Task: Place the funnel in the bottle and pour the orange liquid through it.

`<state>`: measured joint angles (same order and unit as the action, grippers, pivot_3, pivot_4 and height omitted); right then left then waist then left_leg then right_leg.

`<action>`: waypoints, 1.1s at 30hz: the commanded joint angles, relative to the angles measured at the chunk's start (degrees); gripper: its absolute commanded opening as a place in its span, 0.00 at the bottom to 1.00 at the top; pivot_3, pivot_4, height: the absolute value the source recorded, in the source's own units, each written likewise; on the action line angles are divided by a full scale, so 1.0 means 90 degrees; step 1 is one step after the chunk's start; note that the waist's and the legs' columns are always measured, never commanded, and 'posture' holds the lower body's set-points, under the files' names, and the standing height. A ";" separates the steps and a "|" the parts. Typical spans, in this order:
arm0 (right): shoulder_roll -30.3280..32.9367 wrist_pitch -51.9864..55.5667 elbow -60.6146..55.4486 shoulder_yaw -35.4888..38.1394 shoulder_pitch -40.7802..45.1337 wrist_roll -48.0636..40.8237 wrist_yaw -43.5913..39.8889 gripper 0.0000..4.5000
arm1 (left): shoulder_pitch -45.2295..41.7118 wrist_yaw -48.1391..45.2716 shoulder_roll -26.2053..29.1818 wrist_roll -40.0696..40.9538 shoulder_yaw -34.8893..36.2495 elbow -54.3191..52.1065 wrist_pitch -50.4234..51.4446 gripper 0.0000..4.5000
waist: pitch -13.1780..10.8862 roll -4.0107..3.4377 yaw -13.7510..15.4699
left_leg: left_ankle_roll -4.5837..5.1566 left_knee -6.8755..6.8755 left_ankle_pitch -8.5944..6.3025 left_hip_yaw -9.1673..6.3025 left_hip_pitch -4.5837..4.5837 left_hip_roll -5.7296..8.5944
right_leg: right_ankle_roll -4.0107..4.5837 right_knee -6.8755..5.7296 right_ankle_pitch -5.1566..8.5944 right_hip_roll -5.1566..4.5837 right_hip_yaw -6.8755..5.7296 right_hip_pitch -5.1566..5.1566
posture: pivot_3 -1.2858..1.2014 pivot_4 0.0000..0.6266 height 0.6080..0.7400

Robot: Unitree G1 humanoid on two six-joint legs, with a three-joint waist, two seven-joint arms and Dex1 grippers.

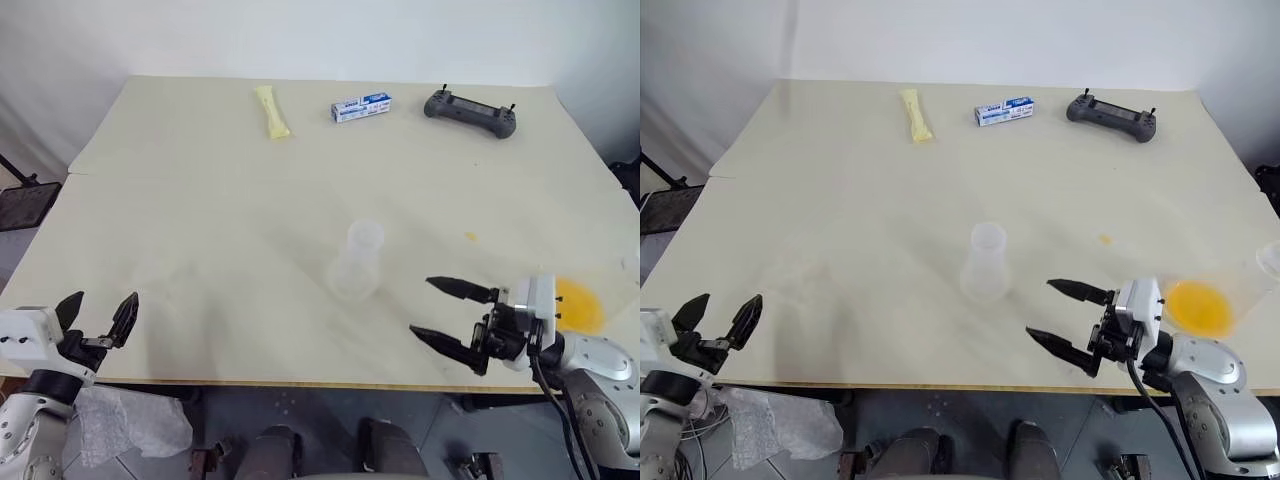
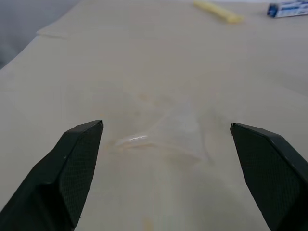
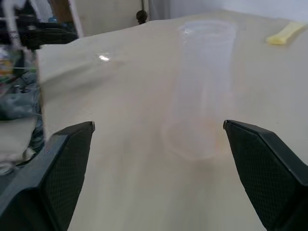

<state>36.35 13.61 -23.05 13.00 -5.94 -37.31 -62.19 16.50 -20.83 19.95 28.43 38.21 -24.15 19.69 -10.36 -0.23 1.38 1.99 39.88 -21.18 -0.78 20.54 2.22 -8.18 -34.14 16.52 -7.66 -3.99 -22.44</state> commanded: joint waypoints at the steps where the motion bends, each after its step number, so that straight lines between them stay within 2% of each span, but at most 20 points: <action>1: 0.0074 -0.0268 -0.0264 -0.0019 -0.0051 -0.0119 -0.0332 1.00 | -0.0056 0.0153 0.0037 -0.0145 -0.0152 0.0011 -0.0098 1.00 | 0.0000 0.0000 0.0000 | 0.0000 0.0000 0.0000 0.0002 0.0000 0.0000 | 0.0000 0.0001 0.0000 0.0000 0.0000 0.0000 | 0.52 0.24 1.00; 8: 0.0023 -0.0535 -0.0059 0.0009 -0.0191 0.0003 -0.0464 1.00 | -0.0493 0.0373 0.0035 -0.0412 -0.0688 0.0244 -0.0150 1.00 | 0.0000 0.0000 0.0016 | 0.0000 0.0001 0.0000 0.0001 0.0000 0.0002 | 0.0000 0.0000 0.0000 -0.0001 -0.0002 0.0000 | 0.52 0.24 1.00; 16: 0.0088 -0.0732 0.0085 0.0072 -0.0294 0.0066 -0.0557 1.00 | -0.0542 0.0942 0.0067 -0.0602 -0.0774 0.0250 0.0337 1.00 | 0.0000 -0.0001 -0.0001 | -0.0004 -0.0002 -0.0002 0.0002 0.0000 -0.0003 | 0.0000 -0.0001 0.0000 0.0003 -0.0003 -0.0003 | 0.52 0.24 1.00; 19: 0.0103 -0.0753 0.0126 0.0103 -0.0309 0.0070 -0.0575 1.00 | -0.0525 0.1074 0.0052 -0.0584 -0.0740 0.0169 0.0451 0.87 | 0.0000 0.0000 0.0002 | -0.0004 -0.0002 -0.0002 0.0002 0.0000 -0.0001 | 0.0000 0.0000 0.0000 0.0001 -0.0003 -0.0002 | 0.52 0.24 1.00; 31: 0.0146 -0.0700 0.0225 0.0011 -0.0069 0.0126 -0.0431 1.00 | -0.0644 0.1052 0.0109 -0.0557 -0.0750 0.0312 0.0418 0.01 | 0.0000 -0.0001 0.0009 | -0.0004 -0.0002 -0.0001 0.0002 0.0000 -0.0001 | 0.0000 0.0002 0.0000 -0.0001 -0.0003 -0.0002 | 0.52 0.24 1.00; 33: 0.0144 -0.0675 0.0189 0.0011 -0.0064 0.0133 -0.0384 1.00 | -0.0660 0.1057 0.0120 -0.0555 -0.0744 0.0321 0.0444 0.00 | 0.0001 -0.0001 0.0011 | -0.0004 -0.0002 -0.0001 0.0001 0.0000 -0.0001 | 0.0000 0.0001 0.0000 -0.0001 -0.0004 -0.0002 | 0.52 0.24 1.00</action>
<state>37.07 7.68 -20.07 12.24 -6.56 -35.48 -65.96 10.51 -11.39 20.35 23.73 30.76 -20.68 24.50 -10.36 -0.24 1.47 1.96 39.86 -21.19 -0.77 20.54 2.21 -8.18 -34.12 16.52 -7.68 -4.02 -22.46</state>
